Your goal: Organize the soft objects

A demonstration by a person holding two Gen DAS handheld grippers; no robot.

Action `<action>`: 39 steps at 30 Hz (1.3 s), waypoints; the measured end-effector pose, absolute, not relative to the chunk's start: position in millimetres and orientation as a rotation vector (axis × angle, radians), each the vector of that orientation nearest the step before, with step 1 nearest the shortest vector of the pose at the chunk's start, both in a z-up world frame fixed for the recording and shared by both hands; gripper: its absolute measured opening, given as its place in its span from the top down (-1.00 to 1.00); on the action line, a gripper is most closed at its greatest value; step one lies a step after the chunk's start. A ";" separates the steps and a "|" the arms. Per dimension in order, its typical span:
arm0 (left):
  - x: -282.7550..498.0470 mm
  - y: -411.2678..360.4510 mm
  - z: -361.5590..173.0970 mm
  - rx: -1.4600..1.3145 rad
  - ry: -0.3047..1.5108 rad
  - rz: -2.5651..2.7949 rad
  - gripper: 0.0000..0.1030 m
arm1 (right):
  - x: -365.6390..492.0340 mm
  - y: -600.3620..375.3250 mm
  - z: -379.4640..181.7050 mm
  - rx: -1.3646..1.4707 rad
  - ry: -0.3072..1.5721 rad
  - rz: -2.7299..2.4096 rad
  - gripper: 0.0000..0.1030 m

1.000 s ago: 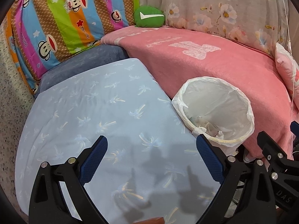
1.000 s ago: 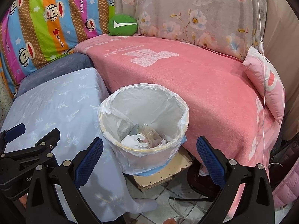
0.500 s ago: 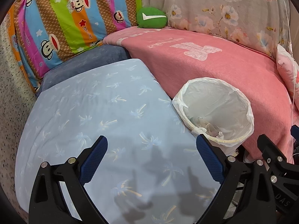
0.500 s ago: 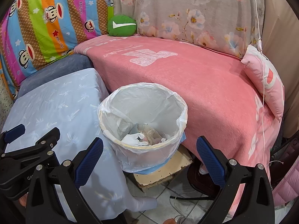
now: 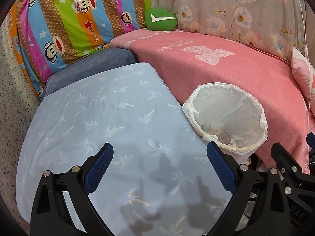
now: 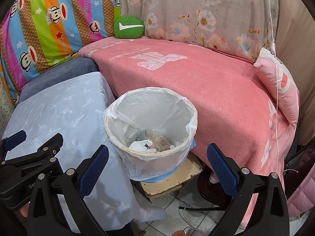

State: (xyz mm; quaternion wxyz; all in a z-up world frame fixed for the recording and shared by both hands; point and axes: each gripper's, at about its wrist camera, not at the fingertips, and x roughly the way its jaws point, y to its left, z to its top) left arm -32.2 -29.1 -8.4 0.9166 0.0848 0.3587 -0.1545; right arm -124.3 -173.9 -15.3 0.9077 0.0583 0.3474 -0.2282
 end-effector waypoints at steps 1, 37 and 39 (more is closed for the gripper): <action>-32.7 -29.3 -7.5 0.174 0.737 -0.317 -0.78 | -124.3 -174.0 -15.3 0.120 0.717 -0.470 -0.88; -39.8 -33.4 -2.7 0.173 0.738 -0.320 -0.78 | -130.4 -172.7 -13.9 0.122 0.711 -0.474 -0.88; -40.3 -33.4 -3.1 0.172 0.741 -0.323 -0.78 | -130.4 -172.9 -13.9 0.122 0.709 -0.474 -0.88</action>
